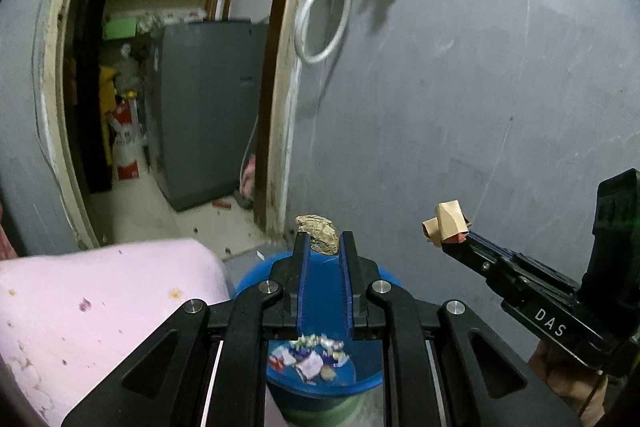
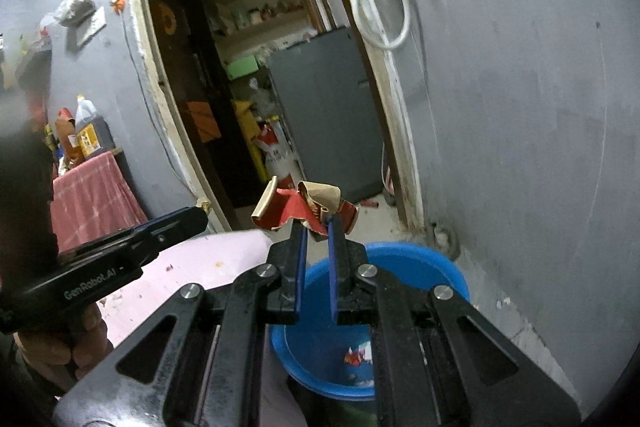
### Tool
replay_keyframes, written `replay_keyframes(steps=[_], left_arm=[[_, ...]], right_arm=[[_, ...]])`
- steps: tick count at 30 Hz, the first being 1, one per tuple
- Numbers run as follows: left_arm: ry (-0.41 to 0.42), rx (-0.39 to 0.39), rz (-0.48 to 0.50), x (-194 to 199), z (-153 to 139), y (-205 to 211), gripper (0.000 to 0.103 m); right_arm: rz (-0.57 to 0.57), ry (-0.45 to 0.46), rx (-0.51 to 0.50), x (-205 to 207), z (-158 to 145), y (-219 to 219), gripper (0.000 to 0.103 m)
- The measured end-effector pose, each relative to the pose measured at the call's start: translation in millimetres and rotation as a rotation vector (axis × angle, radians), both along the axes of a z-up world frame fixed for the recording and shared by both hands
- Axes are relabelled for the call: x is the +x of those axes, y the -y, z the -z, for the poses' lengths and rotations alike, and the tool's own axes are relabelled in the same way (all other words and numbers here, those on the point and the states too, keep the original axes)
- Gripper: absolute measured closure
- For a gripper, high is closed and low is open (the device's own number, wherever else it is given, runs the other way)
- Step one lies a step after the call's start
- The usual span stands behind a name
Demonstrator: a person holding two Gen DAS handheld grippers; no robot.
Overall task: Collect trash
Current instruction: 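Lift both held items and carry them over the blue bucket, then open both tools to drop the wrapper scraps and lump into the bucket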
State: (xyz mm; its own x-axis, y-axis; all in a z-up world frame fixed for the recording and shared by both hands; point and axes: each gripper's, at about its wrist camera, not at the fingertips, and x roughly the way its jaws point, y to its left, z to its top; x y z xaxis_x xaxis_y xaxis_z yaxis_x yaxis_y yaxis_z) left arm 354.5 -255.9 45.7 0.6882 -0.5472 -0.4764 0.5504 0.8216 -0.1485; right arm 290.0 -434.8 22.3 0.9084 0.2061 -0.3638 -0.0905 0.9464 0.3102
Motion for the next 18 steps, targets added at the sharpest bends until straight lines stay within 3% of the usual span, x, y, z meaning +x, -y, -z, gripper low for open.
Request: replay_keyframes(steps=[9,14,18], left_arm=[[-0.196,0.052,-0.007,26,50,14,0.092],[-0.249,0.067,-0.014,35,67,17,0.091],[-0.28,0.088,-0.02,37,78,20,0.091]], right_arm=[[-0.023,-0.15,0.057,22,42,7,0.09],[-0.03,-0.237,0.095,30,65,11,0.088],[-0.03,-0.273,0.113,33,74,13,0.081]])
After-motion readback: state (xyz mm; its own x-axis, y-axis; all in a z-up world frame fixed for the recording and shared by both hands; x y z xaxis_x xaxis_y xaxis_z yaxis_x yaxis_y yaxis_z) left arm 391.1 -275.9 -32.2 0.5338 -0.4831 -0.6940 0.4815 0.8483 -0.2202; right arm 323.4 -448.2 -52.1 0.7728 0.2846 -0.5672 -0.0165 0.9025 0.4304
